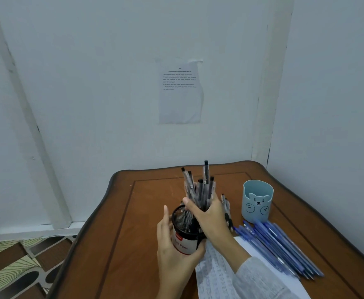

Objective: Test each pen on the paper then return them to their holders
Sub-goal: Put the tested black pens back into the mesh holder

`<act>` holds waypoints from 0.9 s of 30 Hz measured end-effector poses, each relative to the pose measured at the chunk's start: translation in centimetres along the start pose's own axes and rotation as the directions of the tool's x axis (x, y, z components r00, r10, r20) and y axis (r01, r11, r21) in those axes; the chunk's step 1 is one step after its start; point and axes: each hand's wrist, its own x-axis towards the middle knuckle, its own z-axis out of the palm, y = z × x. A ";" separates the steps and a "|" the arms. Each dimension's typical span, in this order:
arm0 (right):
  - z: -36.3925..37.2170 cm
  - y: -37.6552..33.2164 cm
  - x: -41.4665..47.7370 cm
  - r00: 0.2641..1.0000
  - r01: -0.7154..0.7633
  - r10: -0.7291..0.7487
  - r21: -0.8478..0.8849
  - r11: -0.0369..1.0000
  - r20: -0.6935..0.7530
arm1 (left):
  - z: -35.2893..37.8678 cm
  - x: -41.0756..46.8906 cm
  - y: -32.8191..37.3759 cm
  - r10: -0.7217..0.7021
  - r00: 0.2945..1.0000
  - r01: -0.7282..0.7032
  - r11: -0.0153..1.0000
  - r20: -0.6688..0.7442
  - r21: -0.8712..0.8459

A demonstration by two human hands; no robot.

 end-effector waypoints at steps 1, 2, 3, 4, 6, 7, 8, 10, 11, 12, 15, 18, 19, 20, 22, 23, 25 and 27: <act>0.1 0.1 -0.2 1.000 -0.003 0.003 0.007 1.000 -0.006 | 0.0 0.0 -0.1 0.005 1.000 -0.005 1.000 0.003 0.003; 0.3 0.1 -0.4 1.000 0.010 -0.010 0.015 1.000 -0.011 | 0.0 0.0 -0.1 0.008 1.000 -0.008 1.000 0.004 0.008; 0.5 0.0 -0.6 0.999 0.026 -0.026 0.019 0.999 -0.031 | 0.0 -0.1 -0.1 0.008 1.000 -0.008 1.000 0.004 0.010; 0.6 0.1 -0.6 0.998 0.042 -0.041 0.022 0.999 -0.049 | -0.1 0.0 -0.1 0.006 1.000 -0.006 1.000 0.002 0.009; 0.8 0.0 -0.7 0.995 0.067 -0.064 0.042 0.997 -0.072 | -0.2 0.1 -0.2 0.013 1.000 -0.013 1.000 -0.003 0.006; 0.7 -0.1 -0.7 0.994 0.080 -0.076 0.051 0.995 -0.078 | -0.3 0.1 -0.2 0.018 1.000 -0.018 1.000 -0.003 0.009; 0.7 -0.1 -0.6 0.992 0.096 -0.093 0.045 0.994 -0.082 | -0.3 0.2 -0.2 0.021 1.000 -0.021 1.000 -0.002 0.013; 0.6 -0.1 -0.5 0.988 0.130 -0.126 0.033 0.991 -0.088 | -0.3 0.2 -0.1 0.021 1.000 -0.021 1.000 0.001 0.014; 0.6 0.0 -0.4 0.986 0.141 -0.137 0.036 0.989 -0.093 | -0.3 0.2 0.0 0.019 1.000 -0.019 1.000 0.002 0.009; 0.5 0.0 -0.3 0.985 0.148 -0.144 0.035 0.988 -0.099 | -0.3 0.2 0.0 0.018 1.000 -0.019 1.000 0.004 0.006; 0.1 -0.3 -0.1 0.981 0.176 -0.172 0.032 0.984 -0.092 | -0.2 0.2 0.0 0.028 1.000 -0.028 1.000 0.005 0.006; -0.1 -0.8 0.1 0.986 0.169 -0.168 0.084 0.982 -0.012 | -0.3 0.3 0.0 0.026 1.000 -0.026 1.000 -0.006 0.003; -0.1 -0.8 0.1 0.988 0.151 -0.154 0.110 0.982 0.016 | -0.2 0.3 -0.1 0.025 1.000 -0.025 1.000 -0.009 0.002; -0.1 -0.7 0.1 0.990 0.131 -0.136 0.134 0.982 0.031 | -0.2 0.3 -0.1 0.025 1.000 -0.025 1.000 -0.011 -0.002; 0.1 -0.4 0.2 0.991 0.131 -0.135 0.147 0.980 0.018 | -0.2 0.3 -0.2 0.024 1.000 -0.024 1.000 -0.014 -0.011; 0.2 -0.4 0.2 0.987 0.157 -0.159 0.137 0.978 0.002 | -0.2 0.3 -0.2 0.025 1.000 -0.026 1.000 -0.012 -0.014; 0.3 -0.4 0.1 0.977 0.212 -0.211 0.126 0.969 -0.027 | -0.2 0.3 -0.1 0.029 1.000 -0.029 0.999 -0.007 -0.020; 0.2 -0.6 0.2 0.973 0.233 -0.231 0.176 0.956 -0.031 | -0.2 0.3 0.0 0.028 1.000 -0.028 0.999 -0.008 -0.037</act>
